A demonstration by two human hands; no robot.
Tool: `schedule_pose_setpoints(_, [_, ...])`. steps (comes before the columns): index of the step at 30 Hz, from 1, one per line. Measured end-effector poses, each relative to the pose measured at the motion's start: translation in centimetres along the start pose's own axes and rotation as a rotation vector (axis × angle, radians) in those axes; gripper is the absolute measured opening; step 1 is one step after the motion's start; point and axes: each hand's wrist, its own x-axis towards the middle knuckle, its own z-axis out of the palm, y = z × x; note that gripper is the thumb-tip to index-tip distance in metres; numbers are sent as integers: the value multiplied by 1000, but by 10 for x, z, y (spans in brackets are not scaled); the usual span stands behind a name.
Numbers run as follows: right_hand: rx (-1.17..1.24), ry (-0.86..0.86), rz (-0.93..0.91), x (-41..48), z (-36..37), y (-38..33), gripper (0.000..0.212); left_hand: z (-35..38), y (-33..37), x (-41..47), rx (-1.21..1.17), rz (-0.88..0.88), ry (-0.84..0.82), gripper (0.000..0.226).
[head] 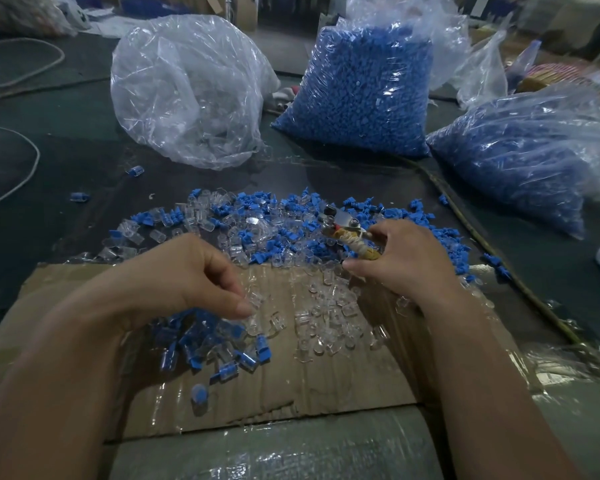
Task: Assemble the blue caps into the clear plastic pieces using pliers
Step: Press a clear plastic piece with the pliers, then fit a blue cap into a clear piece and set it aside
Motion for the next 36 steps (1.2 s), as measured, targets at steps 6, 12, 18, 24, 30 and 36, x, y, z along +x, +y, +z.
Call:
schedule_pose_setpoints(6, [15, -28, 47, 1, 0, 1, 74, 13, -3, 16, -23, 21, 578, 13])
schedule_pose_setpoints(12, [24, -104, 109, 0, 0, 1, 64, 36, -5, 33, 460, 96, 696, 22])
schedule_pose_setpoints(18, [24, -157, 100, 0, 2, 2, 74, 47, -15, 46, 741, 31, 530, 48])
schedule_pose_setpoints(24, [32, -211, 98, 0, 4, 4, 86, 46, -18, 49, 841, -3, 482, 46])
schedule_pose_setpoints(30, [62, -221, 94, 0, 4, 4, 81, 47, -16, 48, 718, 43, 557, 33])
schedule_pose_setpoints(36, [44, -209, 76, -2, 2, 4, 74, 48, -14, 45, 654, 77, 597, 16])
